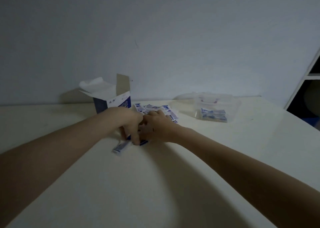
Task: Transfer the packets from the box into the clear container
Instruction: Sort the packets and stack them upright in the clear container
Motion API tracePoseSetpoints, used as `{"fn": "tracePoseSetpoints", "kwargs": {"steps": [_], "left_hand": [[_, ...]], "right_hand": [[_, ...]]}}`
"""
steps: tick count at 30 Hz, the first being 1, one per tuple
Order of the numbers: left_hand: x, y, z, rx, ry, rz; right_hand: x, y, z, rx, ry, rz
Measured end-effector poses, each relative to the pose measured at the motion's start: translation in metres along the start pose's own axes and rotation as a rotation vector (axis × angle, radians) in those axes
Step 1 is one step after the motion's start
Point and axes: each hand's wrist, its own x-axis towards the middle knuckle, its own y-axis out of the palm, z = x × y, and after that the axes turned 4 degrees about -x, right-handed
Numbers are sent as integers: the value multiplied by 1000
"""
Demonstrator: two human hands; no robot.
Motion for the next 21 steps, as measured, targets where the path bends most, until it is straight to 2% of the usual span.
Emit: {"fn": "tracePoseSetpoints", "kwargs": {"steps": [3,6,9,13,15,19,21], "left_hand": [[7,2,2,-83,102,-135],[14,7,-3,-319,190,-218],[23,7,-10,-562,264,-310],[24,-1,-13,-907,302,-323],[22,-5,-13,-999,298,-346],[21,-7,-11,-1007,241,-371],[19,-4,-10,-995,220,-370]], "right_hand": [[0,1,-7,73,37,1],[-4,-6,-24,228,131,-8],[-8,-13,-47,77,174,-32],[-11,-21,-78,122,236,-52],[-12,-25,-89,185,256,-68],[-19,-37,-92,344,248,-247],[-26,-42,-87,301,194,-383]]}}
